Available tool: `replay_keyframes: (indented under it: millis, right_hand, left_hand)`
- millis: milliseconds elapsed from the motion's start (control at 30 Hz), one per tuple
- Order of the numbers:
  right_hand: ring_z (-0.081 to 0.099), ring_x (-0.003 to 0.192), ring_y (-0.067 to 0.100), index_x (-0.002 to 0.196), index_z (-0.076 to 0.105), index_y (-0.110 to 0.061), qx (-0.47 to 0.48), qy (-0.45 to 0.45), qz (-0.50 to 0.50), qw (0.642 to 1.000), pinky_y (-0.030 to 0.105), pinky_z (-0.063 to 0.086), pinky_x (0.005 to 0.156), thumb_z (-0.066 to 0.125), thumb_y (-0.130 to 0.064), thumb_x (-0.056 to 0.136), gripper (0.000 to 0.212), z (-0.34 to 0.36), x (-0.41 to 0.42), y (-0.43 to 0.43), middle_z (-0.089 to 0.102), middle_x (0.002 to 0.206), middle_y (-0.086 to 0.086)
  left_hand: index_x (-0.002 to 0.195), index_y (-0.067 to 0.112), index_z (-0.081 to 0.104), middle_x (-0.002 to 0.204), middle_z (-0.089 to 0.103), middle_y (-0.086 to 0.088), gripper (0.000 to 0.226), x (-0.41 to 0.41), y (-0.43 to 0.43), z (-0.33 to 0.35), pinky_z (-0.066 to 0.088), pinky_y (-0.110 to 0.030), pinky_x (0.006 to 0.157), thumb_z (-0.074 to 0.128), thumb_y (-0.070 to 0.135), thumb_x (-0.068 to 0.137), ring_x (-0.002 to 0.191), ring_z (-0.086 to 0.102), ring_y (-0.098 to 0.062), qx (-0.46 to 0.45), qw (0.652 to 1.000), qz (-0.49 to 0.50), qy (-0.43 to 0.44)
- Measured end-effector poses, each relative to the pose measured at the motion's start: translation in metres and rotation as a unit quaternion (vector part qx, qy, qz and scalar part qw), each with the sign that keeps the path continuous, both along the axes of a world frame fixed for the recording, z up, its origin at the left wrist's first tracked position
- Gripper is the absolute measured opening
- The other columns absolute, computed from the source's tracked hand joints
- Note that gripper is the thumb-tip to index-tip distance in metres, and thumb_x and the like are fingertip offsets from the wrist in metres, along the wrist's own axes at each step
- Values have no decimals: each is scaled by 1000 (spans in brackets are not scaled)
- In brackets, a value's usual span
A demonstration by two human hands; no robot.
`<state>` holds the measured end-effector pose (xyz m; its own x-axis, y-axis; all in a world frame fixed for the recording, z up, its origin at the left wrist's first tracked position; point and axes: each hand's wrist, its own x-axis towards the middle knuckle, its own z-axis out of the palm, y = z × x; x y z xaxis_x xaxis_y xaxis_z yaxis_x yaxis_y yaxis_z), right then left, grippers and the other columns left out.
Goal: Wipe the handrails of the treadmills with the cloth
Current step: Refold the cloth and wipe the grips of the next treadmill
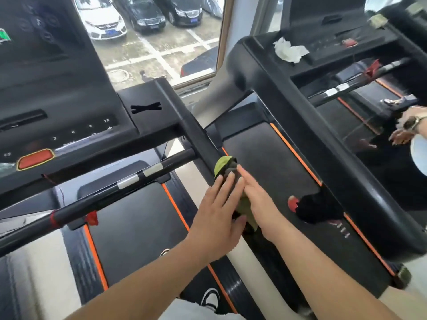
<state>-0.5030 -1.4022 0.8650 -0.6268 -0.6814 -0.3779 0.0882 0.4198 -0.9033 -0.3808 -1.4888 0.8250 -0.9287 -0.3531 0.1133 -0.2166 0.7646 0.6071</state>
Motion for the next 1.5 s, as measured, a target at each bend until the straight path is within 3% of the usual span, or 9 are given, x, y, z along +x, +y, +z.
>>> replay_keyframes:
  millis: [100,267,500,700,800,1000,1167,1333,1500]
  right_hand:
    - [58,127,6,158,37,-32,-103,-197,-148,964,35,41,114,41,-33,110,47,17,-19,17,60,140,-9]
    - [69,115,15,106,76,-36,63,-49,-179,981,44,47,112,63,-36,90,20,-5,-25,92,76,116,-6]
    - [61,99,-14,125,66,-35,221,-46,-49,973,6,46,74,82,-43,85,44,-7,6,186,66,118,-23]
    - [59,102,4,125,44,-43,381,148,74,910,28,54,81,80,-69,54,84,-15,37,198,50,118,-19]
    - [59,101,5,129,46,-43,355,197,33,913,31,56,83,75,-60,64,74,-31,48,207,56,114,-19]
    - [61,102,3,128,48,-47,299,184,-86,933,29,56,83,77,-64,61,75,-50,65,224,62,111,-24]
    - [61,92,0,109,51,-44,280,166,-141,935,27,54,76,79,-59,59,59,-57,72,226,62,101,-24]
    - [66,113,4,127,57,-39,154,119,-154,969,34,57,93,90,-42,60,75,-73,72,237,69,120,-16]
    - [59,121,1,130,56,-40,153,19,-190,970,30,49,104,90,-27,68,72,-74,77,265,62,130,-19]
  left_hand:
    - [165,29,6,173,3,4,78,-34,-13,-9,4,-46,129,35,62,101,159,-9,-20,-80,990,-86,-77]
    - [146,30,49,154,47,3,68,-77,-72,-12,12,-47,125,30,67,92,153,27,-22,-145,981,-103,-77]
    - [135,25,57,146,53,4,53,-62,-15,-20,17,-57,123,56,49,87,152,30,-27,-62,997,-45,-26]
    - [135,31,55,154,47,6,62,-51,-55,-14,12,-50,126,49,44,75,152,31,-20,-129,978,-158,-53]
    - [130,25,60,150,51,5,61,-51,-7,-8,12,-56,123,47,38,72,153,28,-24,-47,996,-51,-60]
    - [128,32,60,151,48,9,61,-35,23,-16,7,-48,126,51,30,68,152,29,-13,-77,950,-297,-47]
    - [120,28,66,139,59,7,57,-52,60,-5,11,-56,123,49,34,66,147,38,-24,-54,991,-91,-85]
    - [126,29,65,146,55,10,58,-30,122,-6,8,-38,125,49,27,70,146,37,-13,-10,918,-388,-82]
    - [132,36,60,137,57,12,61,-62,89,4,2,-49,125,45,42,73,142,41,-16,-70,967,-194,-149]
